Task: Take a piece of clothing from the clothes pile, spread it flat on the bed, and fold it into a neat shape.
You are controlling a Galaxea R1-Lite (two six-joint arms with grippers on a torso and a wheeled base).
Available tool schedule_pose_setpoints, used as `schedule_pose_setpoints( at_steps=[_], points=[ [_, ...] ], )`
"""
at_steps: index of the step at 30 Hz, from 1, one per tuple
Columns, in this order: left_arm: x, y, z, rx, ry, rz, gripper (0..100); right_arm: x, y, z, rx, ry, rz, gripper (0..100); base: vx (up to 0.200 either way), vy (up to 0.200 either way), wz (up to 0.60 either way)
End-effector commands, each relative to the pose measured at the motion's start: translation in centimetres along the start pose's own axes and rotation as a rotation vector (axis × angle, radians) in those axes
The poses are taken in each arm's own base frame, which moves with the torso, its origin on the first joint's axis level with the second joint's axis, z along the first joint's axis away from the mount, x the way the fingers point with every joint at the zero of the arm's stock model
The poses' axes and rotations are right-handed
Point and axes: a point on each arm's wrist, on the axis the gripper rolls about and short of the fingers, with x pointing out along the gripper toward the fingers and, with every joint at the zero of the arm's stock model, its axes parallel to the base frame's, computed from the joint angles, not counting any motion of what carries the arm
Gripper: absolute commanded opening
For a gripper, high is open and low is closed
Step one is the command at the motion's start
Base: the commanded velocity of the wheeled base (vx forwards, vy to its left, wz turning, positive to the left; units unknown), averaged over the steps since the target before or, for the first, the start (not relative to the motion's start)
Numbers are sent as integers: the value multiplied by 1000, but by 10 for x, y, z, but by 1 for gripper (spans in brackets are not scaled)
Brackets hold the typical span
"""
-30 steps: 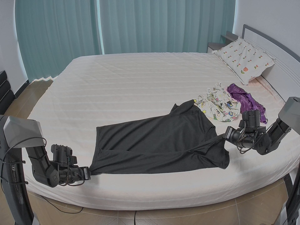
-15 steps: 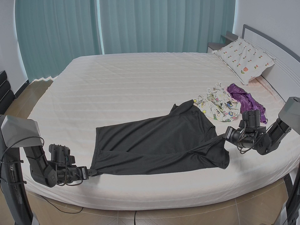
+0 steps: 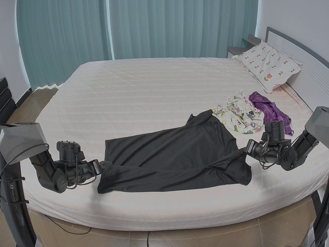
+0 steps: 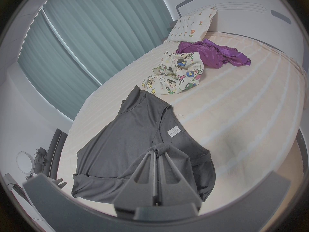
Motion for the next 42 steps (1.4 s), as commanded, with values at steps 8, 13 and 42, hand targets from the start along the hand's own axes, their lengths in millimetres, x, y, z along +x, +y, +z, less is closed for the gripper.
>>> schedule_pose_setpoints(
  at_steps=[8, 13, 42],
  points=[
    [50, -12, -15, 34, 39, -27, 100, 1, 0, -5, -3, 16, -2, 0, 0, 0, 0],
    [55, -16, -18, 44, 41, -35, 100, 2, 0, -6, -4, 20, -2, 0, 0, 0, 0],
    [54, 7, -7, 3, -98, 215, 0, 7, 1, -2, -3, -17, 15, 0, 0, 0, 0]
  ],
)
